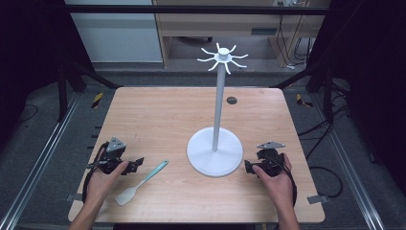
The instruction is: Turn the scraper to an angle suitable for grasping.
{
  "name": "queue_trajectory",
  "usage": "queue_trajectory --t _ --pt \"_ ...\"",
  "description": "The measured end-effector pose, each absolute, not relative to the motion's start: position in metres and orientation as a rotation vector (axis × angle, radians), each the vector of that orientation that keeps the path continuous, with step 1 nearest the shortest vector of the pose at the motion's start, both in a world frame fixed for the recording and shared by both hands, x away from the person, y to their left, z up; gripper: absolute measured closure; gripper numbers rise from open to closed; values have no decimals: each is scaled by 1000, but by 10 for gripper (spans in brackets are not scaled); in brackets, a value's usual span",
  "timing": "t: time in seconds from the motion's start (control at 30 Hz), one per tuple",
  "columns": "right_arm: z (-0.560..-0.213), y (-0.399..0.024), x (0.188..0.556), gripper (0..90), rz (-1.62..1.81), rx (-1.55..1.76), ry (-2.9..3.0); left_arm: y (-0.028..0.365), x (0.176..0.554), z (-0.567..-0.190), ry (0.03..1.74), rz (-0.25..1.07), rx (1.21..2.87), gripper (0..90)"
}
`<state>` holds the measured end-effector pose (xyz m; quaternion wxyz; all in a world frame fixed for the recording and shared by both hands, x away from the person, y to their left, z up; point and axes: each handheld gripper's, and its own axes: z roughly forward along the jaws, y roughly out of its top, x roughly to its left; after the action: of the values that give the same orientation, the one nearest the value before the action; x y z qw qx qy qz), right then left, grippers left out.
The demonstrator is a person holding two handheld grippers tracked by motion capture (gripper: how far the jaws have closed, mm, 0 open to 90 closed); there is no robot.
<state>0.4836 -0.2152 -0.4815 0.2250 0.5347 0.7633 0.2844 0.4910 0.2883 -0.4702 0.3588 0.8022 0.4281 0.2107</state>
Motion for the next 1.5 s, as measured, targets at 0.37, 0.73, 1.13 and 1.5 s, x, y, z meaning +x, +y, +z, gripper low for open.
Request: queue_trajectory --t 0.37,0.73,1.13,1.5 --pt "-482 -216 484 75 784 1473 2106 265 487 -471 1077 564 2110 100" --pt "-482 -214 484 76 782 1471 2114 250 485 -472 1040 610 2186 515" --pt "-482 -214 484 78 781 1471 2120 243 484 -474 1003 569 2214 856" --pt "-483 -213 484 82 776 1470 2126 234 485 -480 987 503 2269 898"
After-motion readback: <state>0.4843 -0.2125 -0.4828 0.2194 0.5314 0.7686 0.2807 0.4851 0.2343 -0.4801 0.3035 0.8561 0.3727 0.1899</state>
